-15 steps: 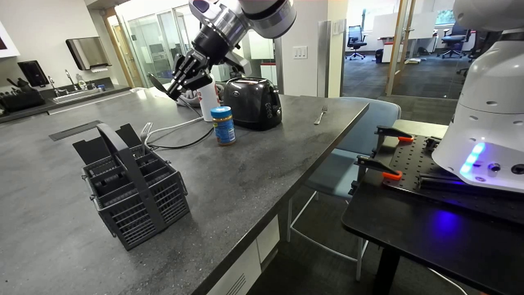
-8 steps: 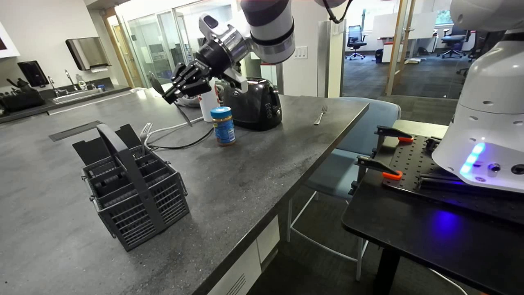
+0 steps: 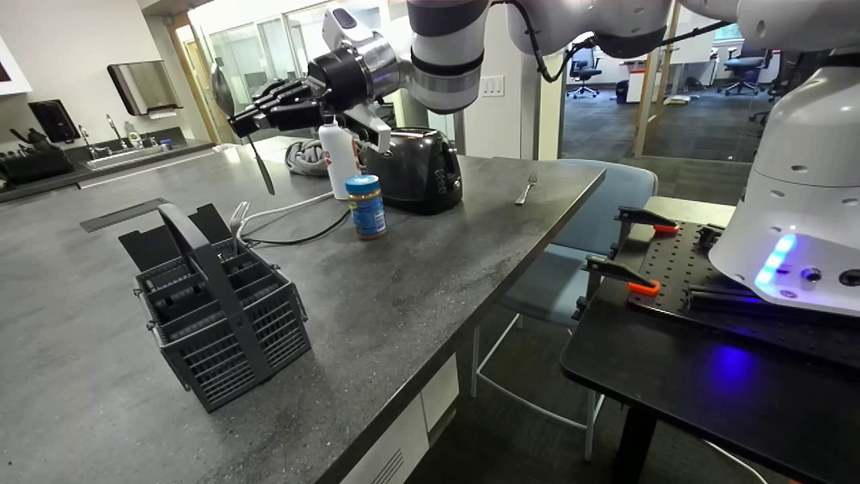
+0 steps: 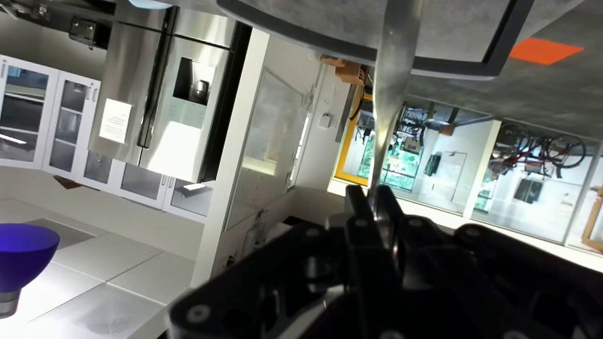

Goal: Put the silver spoon in the grey cutlery box then put the silver fork in the grey cutlery box

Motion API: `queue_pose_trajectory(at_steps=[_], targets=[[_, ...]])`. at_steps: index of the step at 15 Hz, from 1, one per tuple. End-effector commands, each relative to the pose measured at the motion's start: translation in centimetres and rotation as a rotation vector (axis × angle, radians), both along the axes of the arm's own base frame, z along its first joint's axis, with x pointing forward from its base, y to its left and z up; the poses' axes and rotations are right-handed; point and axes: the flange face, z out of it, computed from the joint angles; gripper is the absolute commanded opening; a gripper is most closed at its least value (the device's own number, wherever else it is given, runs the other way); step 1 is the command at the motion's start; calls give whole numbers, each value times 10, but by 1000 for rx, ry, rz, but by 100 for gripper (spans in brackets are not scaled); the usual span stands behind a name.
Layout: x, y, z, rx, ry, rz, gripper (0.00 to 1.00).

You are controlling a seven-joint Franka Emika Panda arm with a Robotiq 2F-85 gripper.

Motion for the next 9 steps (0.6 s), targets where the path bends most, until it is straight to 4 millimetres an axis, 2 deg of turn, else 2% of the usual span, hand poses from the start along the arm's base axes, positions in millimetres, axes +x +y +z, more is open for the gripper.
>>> queue_pose_trajectory(at_steps=[1,2,3,4,7,8,9], targets=[[6,18,-4,15,65,0,2],[7,23,-6,-10,70,-8,2],[1,13,-8,13,49,4,2],[1,16,-10,9,53,6,8],[1,17,-12,6,50,9,8],[1,16,-12,6,50,6,2],[6,16,-14,11,61,-5,2]])
